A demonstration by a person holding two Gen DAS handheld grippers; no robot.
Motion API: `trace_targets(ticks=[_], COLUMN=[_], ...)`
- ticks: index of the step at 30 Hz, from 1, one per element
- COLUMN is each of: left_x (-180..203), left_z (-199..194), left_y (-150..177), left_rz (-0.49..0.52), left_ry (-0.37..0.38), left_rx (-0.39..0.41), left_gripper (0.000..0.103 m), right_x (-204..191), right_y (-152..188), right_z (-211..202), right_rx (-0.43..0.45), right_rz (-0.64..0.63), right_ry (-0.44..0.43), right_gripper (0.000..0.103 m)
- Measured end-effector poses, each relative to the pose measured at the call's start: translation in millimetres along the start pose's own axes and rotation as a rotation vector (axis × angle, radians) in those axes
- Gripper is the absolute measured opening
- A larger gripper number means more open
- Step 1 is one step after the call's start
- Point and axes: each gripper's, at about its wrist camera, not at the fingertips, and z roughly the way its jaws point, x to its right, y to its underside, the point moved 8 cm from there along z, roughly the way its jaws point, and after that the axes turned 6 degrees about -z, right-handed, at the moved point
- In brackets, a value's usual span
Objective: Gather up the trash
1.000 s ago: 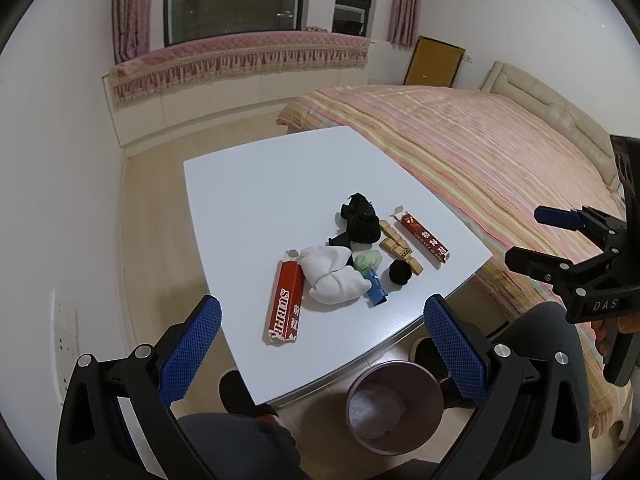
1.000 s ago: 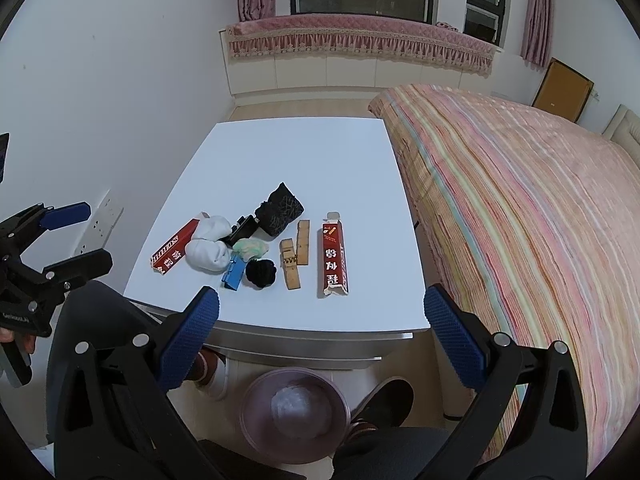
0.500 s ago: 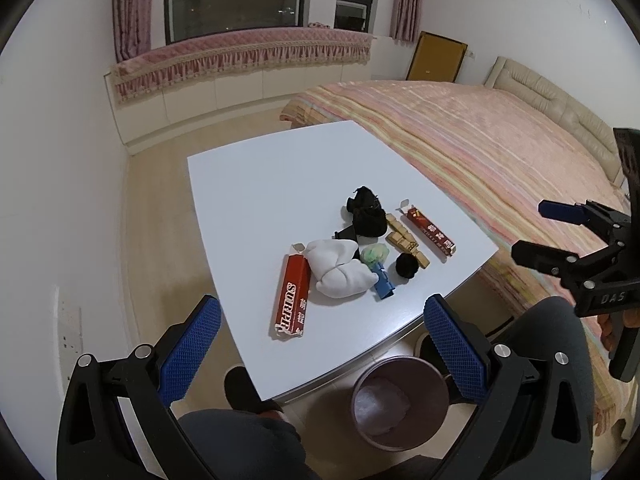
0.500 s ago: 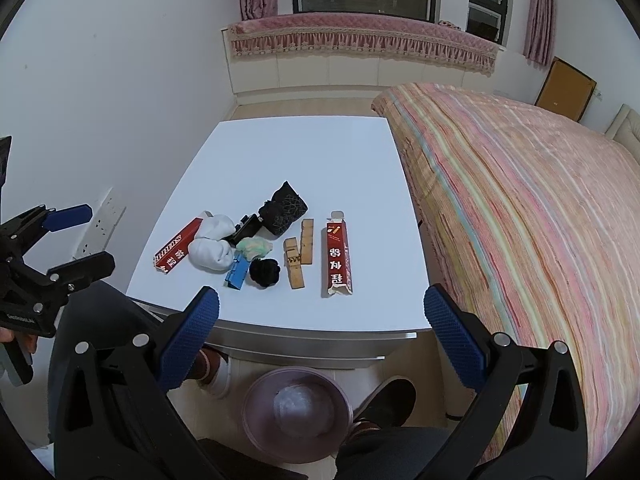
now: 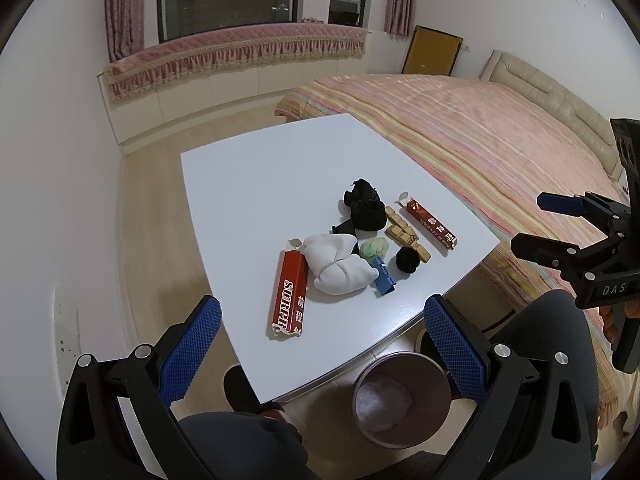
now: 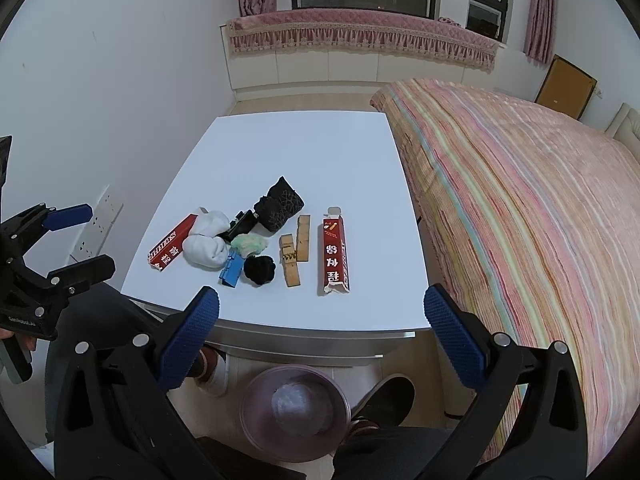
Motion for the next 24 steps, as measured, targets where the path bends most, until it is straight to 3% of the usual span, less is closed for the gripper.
trace_targets(ticks=[12,24], left_x=[-14.1,-28.6], left_z=[26.8,72.6], left_y=[-0.9,4.5], left_rz=[0.018,0.042], left_ry=[-0.026,-0.033], left_rx=[-0.067,-0.189], left_gripper=[0.097,0.097], right_x=[15.3,29.6], right_y=[-11.1,-17.3], right_z=[25.6,86.3], right_rx=[-0.047,-0.138], right_rz=[0.001,-0.03], right_ry=[-0.012,-0.033], right_gripper=[0.1,0.1])
